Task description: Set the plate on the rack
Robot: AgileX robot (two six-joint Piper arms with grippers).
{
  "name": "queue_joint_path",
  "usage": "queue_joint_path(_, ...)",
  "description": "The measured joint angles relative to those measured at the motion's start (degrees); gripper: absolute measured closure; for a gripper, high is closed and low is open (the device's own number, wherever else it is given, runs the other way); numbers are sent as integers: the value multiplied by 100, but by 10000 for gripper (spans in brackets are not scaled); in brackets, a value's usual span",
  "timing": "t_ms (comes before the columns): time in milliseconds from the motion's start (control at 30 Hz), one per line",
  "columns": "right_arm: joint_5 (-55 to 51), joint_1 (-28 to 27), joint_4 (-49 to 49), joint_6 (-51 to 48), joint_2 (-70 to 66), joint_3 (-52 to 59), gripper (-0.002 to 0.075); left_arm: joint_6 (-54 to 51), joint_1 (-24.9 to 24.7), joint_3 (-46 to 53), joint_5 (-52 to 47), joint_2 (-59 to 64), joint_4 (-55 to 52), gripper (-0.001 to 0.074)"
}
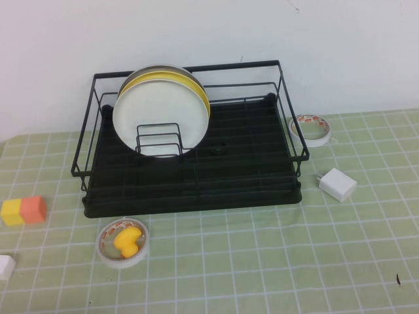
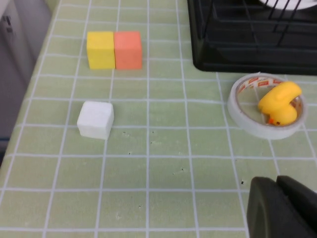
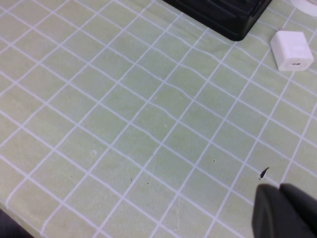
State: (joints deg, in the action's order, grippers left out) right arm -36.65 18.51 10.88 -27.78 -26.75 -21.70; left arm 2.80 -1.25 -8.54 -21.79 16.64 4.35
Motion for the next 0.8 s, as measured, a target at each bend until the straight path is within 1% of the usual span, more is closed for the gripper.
queue_joint_path(167, -9, 0, 0, 0, 0, 0, 728, 111, 0, 0, -737, -1258, 0, 736)
queue_joint_path(267, -21, 0, 0, 0, 11, 0, 728, 220, 0, 4, -891, -1684, 0, 736)
queue_joint_path(700, -148, 0, 12, 0, 3, 13, 728, 448, 0, 49, -867, -1579, 0, 736)
queue_joint_path(800, -148, 0, 12, 0, 3, 13, 728, 458, 0, 191, -652, -1579, 5, 736)
